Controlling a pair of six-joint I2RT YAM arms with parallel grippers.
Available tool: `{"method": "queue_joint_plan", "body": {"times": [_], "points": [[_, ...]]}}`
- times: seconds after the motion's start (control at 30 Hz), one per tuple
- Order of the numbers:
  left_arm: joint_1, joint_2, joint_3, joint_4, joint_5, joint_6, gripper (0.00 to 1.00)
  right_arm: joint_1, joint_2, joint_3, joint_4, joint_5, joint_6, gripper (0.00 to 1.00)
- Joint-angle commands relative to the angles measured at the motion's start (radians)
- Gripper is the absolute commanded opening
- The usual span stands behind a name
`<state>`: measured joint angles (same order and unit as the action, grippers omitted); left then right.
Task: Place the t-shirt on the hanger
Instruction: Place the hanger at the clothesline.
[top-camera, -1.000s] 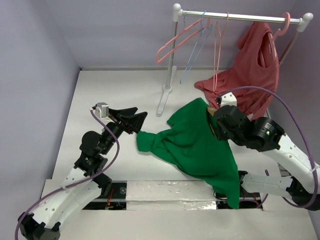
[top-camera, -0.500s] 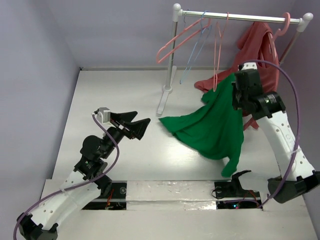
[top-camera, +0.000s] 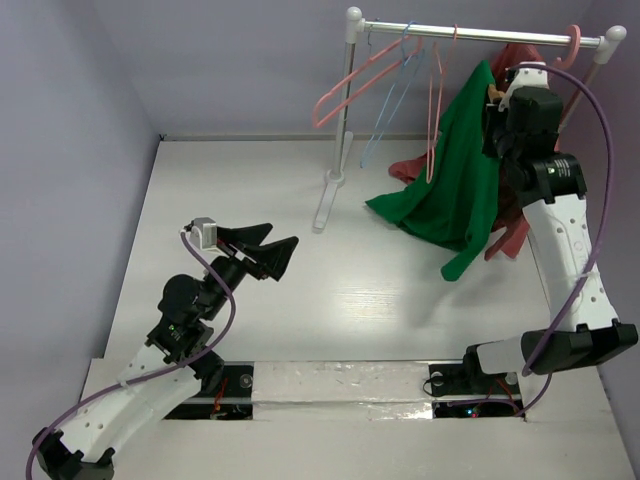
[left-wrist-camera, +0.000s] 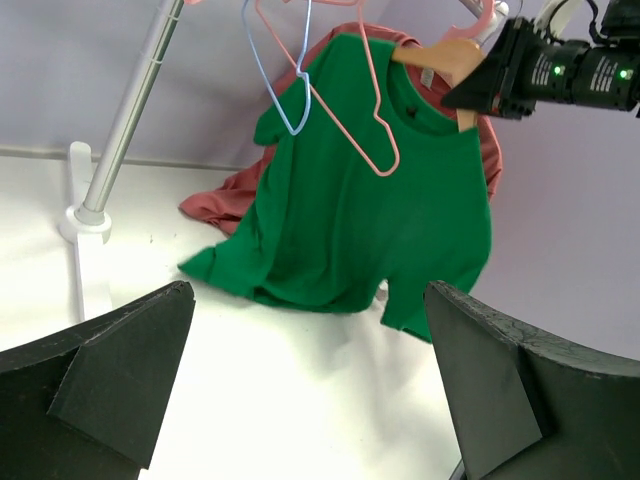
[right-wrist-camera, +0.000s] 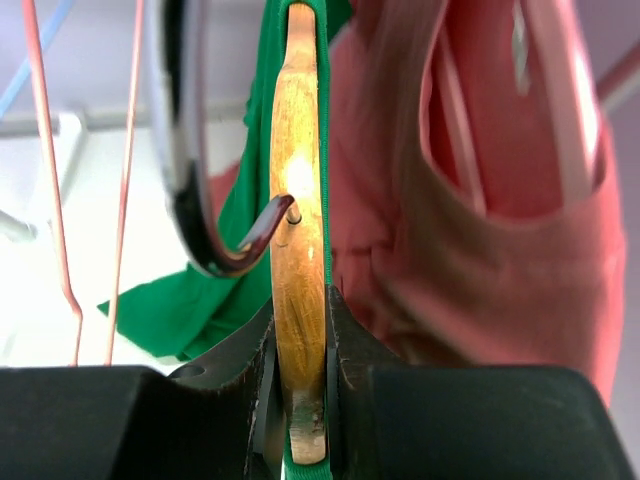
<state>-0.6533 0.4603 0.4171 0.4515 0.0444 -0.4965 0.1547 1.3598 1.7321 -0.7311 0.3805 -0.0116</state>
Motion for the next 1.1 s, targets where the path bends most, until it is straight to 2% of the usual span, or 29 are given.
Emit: {"method": "queue_joint_plan", "body": {"times": [0.0, 0.13, 0.43, 0.73, 1.07], "points": [[-0.005, -0.015, -0.009, 0.049, 0.008, -0.005, 0.99, -0.047, 0.016, 0.089, 0.197, -0.095, -0.053, 0.00], [-0.005, -0.031, -0.014, 0.050, 0.002, -0.005, 0.99, -0.067, 0.058, 0.127, 0.210, -0.120, -0.068, 0.00], [-0.014, -0.002, -0.018, 0.062, -0.001, -0.005, 0.99, -0.089, 0.081, 0.090, 0.337, -0.181, -0.128, 0.00], [-0.014, 0.012, -0.021, 0.072, 0.002, -0.007, 0.99, -0.176, 0.108, 0.089, 0.383, -0.336, -0.117, 0.00], [-0.014, 0.023, -0.026, 0.082, 0.000, -0.007, 0.99, -0.195, 0.154, 0.139, 0.397, -0.361, -0.097, 0.00]]}}
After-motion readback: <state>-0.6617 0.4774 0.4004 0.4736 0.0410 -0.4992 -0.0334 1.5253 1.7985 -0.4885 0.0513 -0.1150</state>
